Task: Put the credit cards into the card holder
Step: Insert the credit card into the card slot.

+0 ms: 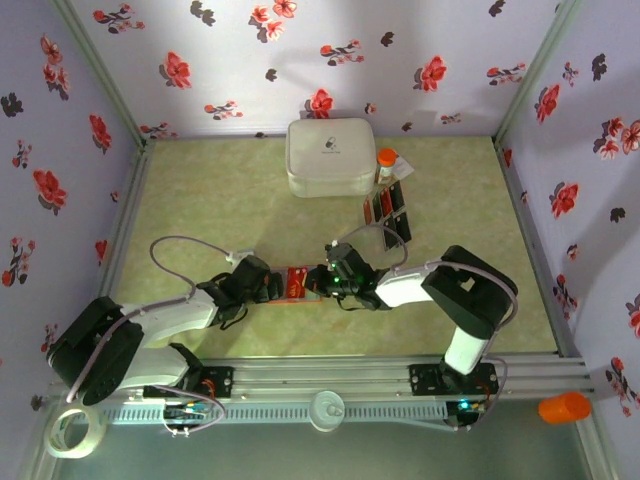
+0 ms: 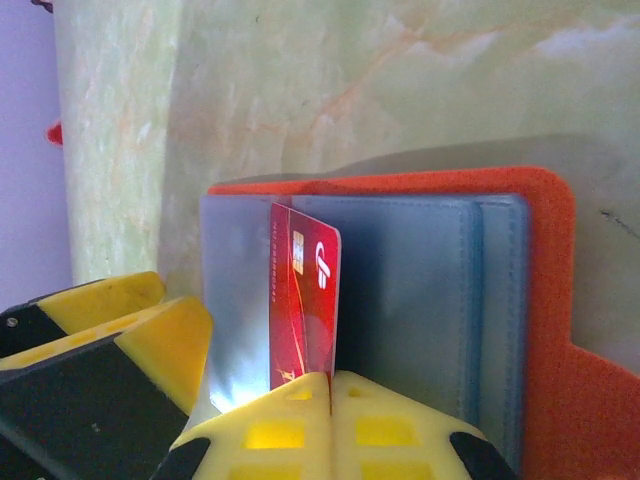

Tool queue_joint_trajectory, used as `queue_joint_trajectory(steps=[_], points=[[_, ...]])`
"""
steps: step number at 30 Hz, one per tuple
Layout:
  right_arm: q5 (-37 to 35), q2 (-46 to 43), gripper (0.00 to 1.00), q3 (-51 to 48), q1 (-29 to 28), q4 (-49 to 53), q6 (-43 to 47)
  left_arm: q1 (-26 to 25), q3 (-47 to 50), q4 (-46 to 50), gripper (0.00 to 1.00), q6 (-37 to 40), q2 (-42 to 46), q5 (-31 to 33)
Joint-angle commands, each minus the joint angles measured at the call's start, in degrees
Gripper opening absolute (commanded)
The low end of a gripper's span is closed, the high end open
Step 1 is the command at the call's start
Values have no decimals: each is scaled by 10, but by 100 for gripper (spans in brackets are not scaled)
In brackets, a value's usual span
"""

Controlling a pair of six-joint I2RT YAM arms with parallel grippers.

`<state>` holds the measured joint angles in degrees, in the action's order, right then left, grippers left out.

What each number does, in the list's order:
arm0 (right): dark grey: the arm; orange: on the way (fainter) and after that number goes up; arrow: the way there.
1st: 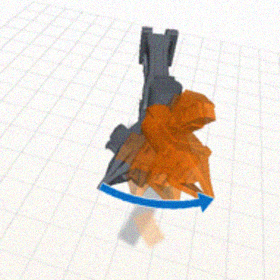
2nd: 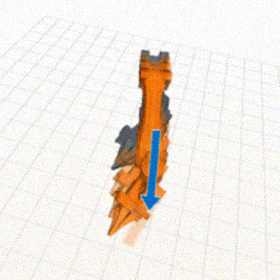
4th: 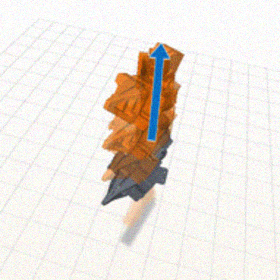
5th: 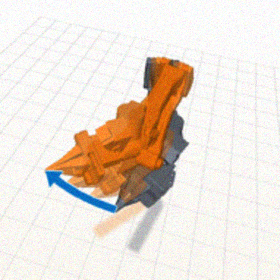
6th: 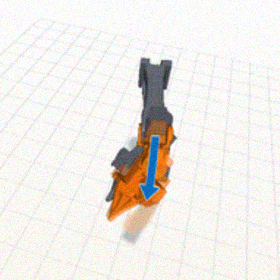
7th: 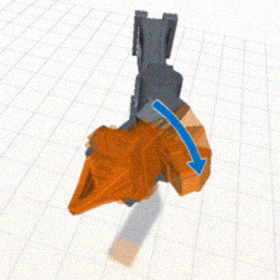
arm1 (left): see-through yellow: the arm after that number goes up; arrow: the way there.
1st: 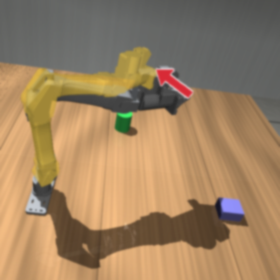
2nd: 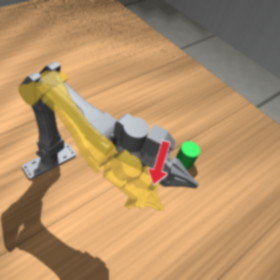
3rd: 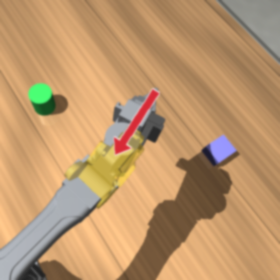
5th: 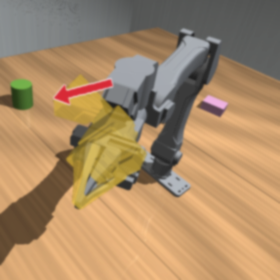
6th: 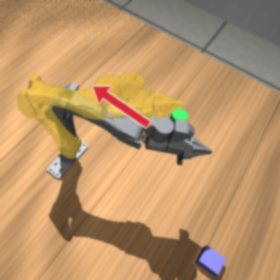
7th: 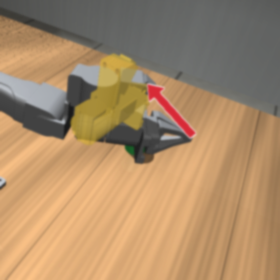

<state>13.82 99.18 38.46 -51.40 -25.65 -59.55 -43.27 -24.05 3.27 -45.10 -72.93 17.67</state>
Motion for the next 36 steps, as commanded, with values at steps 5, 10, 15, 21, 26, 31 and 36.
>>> queue_joint_trajectory(steps=[5, 10, 15, 21, 26, 31, 36], points=[[12, 1, 0, 17, -3, 76, 18, 1, 29, 37, 100, -19, -32, -22], [21, 10, 0, 45, -3, 118, 27, 1, 29, 36, 100, -18, -33, -22], [29, 28, 0, 75, -3, 160, 37, 1, 26, 40, 100, -19, -31, -21], [30, 36, 0, 79, -3, 168, 36, 10, -3, 111, 100, -54, -12, 15], [27, 34, 0, 79, -3, 173, 37, 23, -9, 161, 100, -85, 1, 45], [27, 34, 0, 81, -3, 177, 39, 30, 1, 175, 100, -103, 9, 53], [28, 39, 0, 88, -2, 183, 43, 30, 3, 161, 100, -95, -4, 44]])
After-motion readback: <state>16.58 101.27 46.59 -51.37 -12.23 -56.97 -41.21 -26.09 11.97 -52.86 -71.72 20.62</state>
